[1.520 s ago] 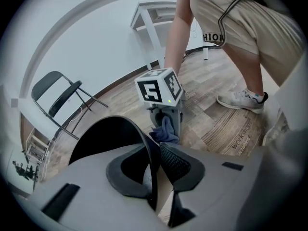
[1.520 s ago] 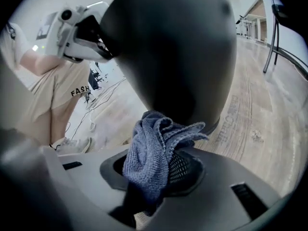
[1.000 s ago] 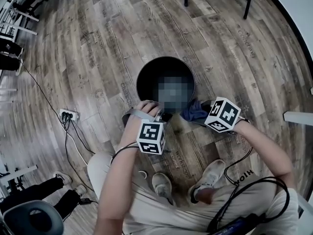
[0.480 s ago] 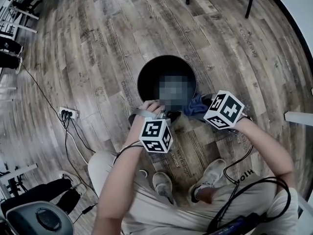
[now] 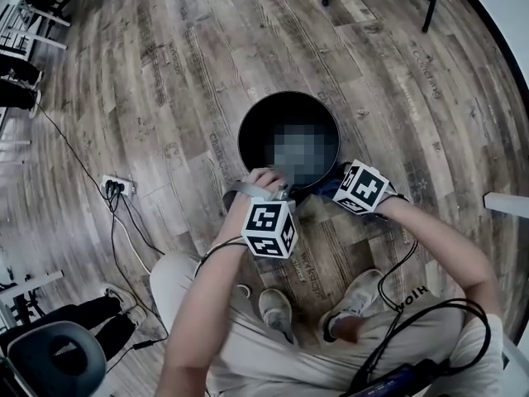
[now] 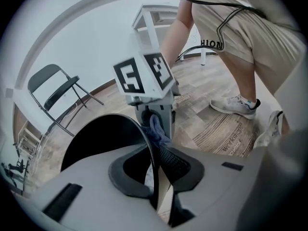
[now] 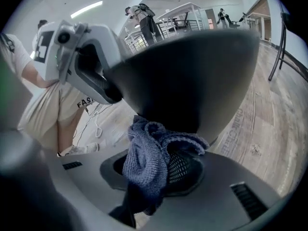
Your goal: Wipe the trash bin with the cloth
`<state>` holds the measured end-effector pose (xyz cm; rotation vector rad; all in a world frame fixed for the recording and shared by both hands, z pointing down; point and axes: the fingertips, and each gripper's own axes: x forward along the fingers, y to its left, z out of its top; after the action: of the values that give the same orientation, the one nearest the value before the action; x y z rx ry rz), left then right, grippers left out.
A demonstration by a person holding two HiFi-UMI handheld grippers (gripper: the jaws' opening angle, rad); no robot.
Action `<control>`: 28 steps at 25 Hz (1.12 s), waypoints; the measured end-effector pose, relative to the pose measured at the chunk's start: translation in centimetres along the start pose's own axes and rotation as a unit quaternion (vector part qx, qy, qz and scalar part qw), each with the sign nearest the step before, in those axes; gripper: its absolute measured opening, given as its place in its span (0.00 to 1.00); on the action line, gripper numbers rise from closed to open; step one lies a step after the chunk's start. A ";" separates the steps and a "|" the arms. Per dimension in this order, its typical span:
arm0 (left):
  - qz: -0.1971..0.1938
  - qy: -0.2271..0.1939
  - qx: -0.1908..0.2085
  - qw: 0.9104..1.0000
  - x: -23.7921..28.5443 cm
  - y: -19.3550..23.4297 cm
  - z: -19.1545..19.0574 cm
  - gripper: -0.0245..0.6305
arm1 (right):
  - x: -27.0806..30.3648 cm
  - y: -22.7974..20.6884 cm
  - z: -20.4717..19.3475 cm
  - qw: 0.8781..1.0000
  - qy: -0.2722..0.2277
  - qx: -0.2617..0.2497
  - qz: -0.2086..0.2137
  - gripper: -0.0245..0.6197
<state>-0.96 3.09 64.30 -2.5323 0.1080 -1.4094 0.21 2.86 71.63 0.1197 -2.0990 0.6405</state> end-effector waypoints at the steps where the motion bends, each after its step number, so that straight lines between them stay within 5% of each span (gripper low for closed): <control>1: 0.000 0.001 0.000 1.000 0.0 0.0 0.0 0.14 | 0.9 -0.3 -0.5 1.000 0.004 -0.001 -0.001 0.21; 19: 0.013 -0.005 0.017 1.000 0.0 -0.1 -0.2 0.14 | 11.1 -4.9 -6.2 0.998 0.048 0.043 -0.016 0.21; 25: 0.006 0.001 0.009 1.000 0.2 -0.3 0.1 0.14 | 8.1 -3.4 -6.9 0.998 0.062 -0.013 -0.010 0.21; 28: -0.012 -0.019 -0.027 0.999 0.0 -0.3 1.2 0.27 | 4.8 -2.0 -6.8 0.998 0.046 -0.047 -0.022 0.21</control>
<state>0.10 3.60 63.78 -2.6115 0.1124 -1.3848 3.12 5.22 79.36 0.0817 -2.0283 0.5108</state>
